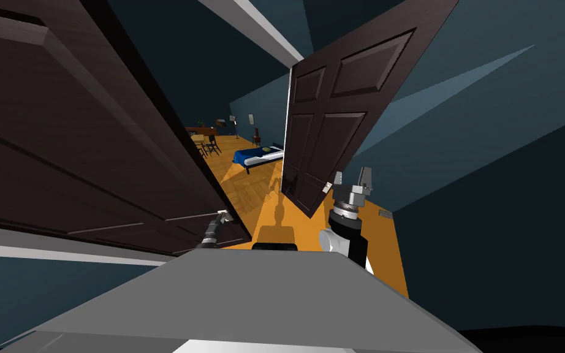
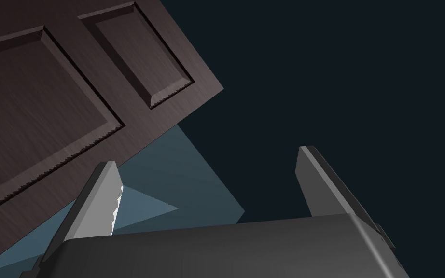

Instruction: Pull the door open

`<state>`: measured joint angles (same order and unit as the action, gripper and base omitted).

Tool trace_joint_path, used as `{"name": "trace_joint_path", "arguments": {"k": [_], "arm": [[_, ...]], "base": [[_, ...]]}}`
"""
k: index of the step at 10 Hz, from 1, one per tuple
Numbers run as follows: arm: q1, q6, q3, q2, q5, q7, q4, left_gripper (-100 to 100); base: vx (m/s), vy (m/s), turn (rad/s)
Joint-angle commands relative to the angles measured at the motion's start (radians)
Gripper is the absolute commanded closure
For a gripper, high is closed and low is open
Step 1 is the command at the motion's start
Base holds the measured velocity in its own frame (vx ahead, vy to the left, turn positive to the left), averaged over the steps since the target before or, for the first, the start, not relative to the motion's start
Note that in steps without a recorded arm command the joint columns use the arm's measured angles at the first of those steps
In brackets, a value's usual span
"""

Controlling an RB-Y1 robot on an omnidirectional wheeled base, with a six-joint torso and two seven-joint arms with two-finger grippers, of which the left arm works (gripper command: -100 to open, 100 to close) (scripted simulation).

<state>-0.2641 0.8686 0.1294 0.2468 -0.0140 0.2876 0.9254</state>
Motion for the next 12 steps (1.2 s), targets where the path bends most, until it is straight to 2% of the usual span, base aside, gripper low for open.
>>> {"name": "trace_joint_path", "arguments": {"k": [1, 3, 4, 5, 12], "arm": [[-0.019, 0.025, -0.015, 0.017, -0.009, 0.022, 0.0, 100], [-0.035, 0.044, -0.027, 0.031, -0.017, 0.04, 0.003, 100], [-0.032, 0.032, -0.024, 0.026, -0.015, 0.034, 0.01, 100], [-0.052, 0.057, -0.035, 0.035, -0.023, 0.048, 0.004, 100], [-0.119, 0.172, -0.064, 0.087, -0.049, 0.103, -0.015, 100]], "base": [[-0.232, 0.041, -0.139], [-0.248, 0.021, -0.103], [-0.119, 0.009, -0.02], [-0.129, 0.04, -0.13], [-0.191, 0.038, -0.127]]}}
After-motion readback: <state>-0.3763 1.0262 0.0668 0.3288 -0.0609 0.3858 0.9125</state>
